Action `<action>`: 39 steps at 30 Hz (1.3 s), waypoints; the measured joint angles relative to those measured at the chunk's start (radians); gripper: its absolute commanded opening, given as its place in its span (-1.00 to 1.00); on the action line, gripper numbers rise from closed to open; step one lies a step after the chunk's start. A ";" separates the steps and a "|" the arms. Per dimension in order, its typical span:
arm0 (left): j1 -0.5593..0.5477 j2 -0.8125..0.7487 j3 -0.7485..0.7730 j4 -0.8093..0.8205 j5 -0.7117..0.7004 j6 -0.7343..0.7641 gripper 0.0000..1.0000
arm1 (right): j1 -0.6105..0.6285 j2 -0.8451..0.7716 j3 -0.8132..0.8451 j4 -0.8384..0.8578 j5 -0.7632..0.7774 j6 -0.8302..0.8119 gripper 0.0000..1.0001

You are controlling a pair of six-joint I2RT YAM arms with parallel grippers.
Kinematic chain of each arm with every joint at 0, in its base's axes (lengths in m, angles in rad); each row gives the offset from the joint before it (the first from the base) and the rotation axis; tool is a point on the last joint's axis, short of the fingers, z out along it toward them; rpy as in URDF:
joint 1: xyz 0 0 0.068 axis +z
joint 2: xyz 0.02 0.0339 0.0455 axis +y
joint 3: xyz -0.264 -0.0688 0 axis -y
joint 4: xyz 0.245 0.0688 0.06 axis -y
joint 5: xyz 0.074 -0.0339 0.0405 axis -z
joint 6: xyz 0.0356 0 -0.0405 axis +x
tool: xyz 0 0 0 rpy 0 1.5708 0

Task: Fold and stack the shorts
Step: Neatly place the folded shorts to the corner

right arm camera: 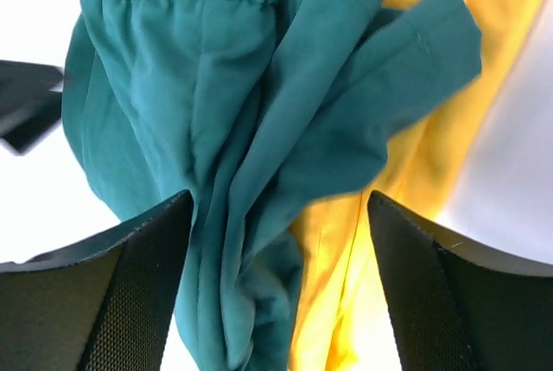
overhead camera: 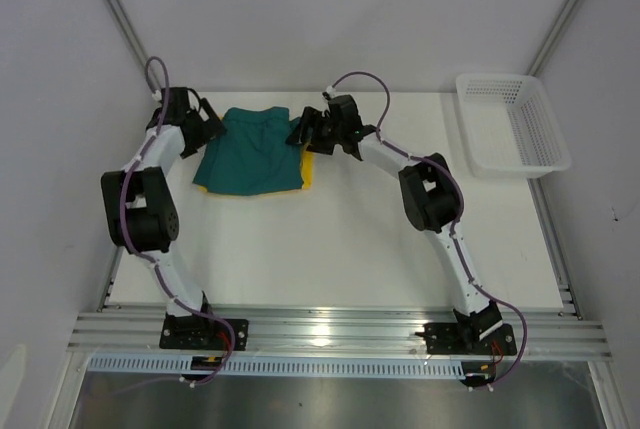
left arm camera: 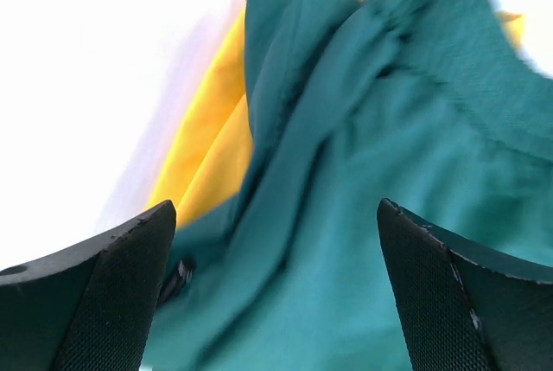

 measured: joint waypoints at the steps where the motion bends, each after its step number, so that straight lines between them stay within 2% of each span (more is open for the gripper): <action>1: 0.000 -0.031 0.000 -0.010 -0.013 0.001 0.98 | -0.001 -0.014 -0.008 -0.012 0.008 -0.010 0.69; 9: -0.018 -0.345 -0.037 -0.007 -0.091 0.011 0.98 | -0.029 -0.255 -0.144 -0.066 0.014 -0.077 0.71; 14: -0.145 -0.445 -0.132 0.052 -0.118 0.017 0.98 | -0.066 -0.444 -0.307 -0.043 0.012 -0.104 0.71; 19: -0.269 -0.369 -0.189 0.071 -0.120 0.017 0.98 | -0.100 -0.572 -0.490 -0.020 0.014 -0.114 0.82; 30: -0.294 -0.194 -0.243 0.105 -0.127 0.033 0.98 | -0.148 -0.825 -0.861 0.065 0.014 -0.120 0.82; 34: -0.319 -0.106 -0.203 0.099 -0.131 0.056 0.98 | -0.175 -0.923 -0.936 0.105 0.013 -0.114 0.82; 39: -0.338 0.015 -0.071 0.036 -0.155 0.073 0.98 | -0.215 -1.002 -0.989 0.153 -0.003 -0.108 0.82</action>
